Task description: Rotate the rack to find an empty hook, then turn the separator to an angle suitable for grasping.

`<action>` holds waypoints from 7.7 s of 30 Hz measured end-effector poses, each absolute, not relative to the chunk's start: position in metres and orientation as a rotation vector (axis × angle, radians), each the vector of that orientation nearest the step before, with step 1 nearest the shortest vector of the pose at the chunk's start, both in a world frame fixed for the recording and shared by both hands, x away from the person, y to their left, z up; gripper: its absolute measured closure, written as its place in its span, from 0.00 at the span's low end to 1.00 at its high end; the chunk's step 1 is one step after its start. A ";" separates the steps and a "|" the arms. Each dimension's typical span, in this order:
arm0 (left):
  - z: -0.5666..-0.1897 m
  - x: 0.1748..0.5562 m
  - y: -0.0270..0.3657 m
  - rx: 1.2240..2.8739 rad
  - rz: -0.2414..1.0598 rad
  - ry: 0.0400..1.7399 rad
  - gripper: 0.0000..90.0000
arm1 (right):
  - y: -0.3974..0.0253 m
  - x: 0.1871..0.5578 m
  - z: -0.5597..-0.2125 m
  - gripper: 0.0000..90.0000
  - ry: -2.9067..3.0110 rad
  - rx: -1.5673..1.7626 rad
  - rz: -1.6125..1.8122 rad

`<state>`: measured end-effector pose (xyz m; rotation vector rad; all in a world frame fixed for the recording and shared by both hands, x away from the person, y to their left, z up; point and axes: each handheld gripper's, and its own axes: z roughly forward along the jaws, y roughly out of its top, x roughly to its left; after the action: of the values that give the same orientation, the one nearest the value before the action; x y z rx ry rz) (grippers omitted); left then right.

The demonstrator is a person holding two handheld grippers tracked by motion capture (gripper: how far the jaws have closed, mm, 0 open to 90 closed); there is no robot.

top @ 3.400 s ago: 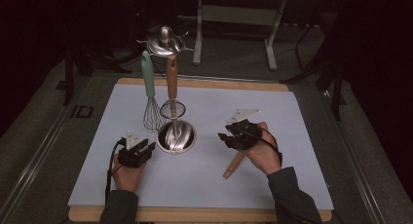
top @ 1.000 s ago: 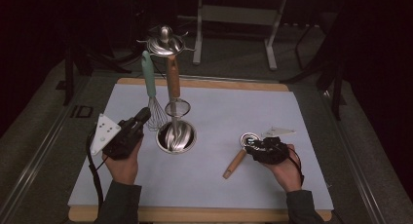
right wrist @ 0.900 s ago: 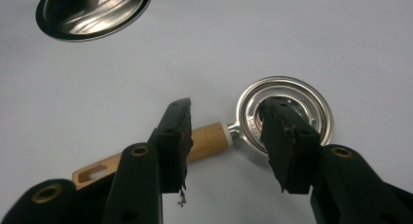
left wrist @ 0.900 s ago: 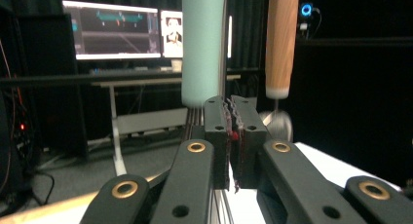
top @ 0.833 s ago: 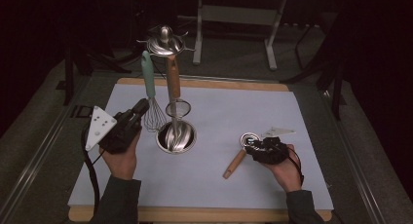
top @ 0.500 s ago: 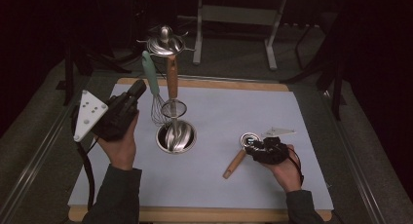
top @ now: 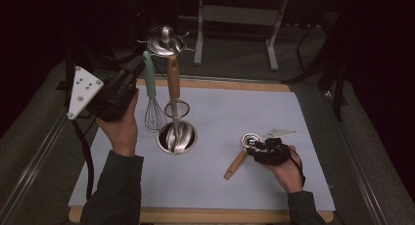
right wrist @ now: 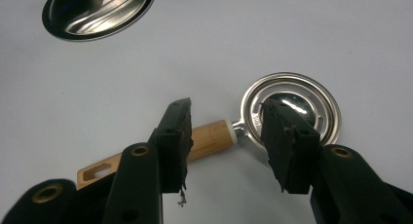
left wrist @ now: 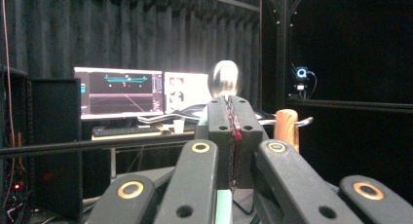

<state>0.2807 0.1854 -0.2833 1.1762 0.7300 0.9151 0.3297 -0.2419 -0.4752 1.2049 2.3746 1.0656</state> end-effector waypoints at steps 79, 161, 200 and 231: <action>-0.268 0.327 0.202 1.222 0.941 0.864 0.99 | -0.246 0.330 -0.478 0.61 2.376 1.225 1.063; -0.535 0.311 0.218 1.633 0.625 1.293 0.80 | -0.227 0.325 -0.507 0.95 2.573 1.135 0.846; -0.538 0.312 0.210 1.694 0.659 1.284 0.81 | -0.191 0.329 -0.514 0.98 2.693 0.990 0.840; -0.538 0.312 0.208 1.711 0.663 1.271 0.81 | -0.178 0.409 -0.497 0.56 2.721 0.921 0.811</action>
<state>0.3122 0.2078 -0.5384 1.7112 1.2709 0.6627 0.4087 -0.1785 -0.4966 0.9215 2.7210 0.8107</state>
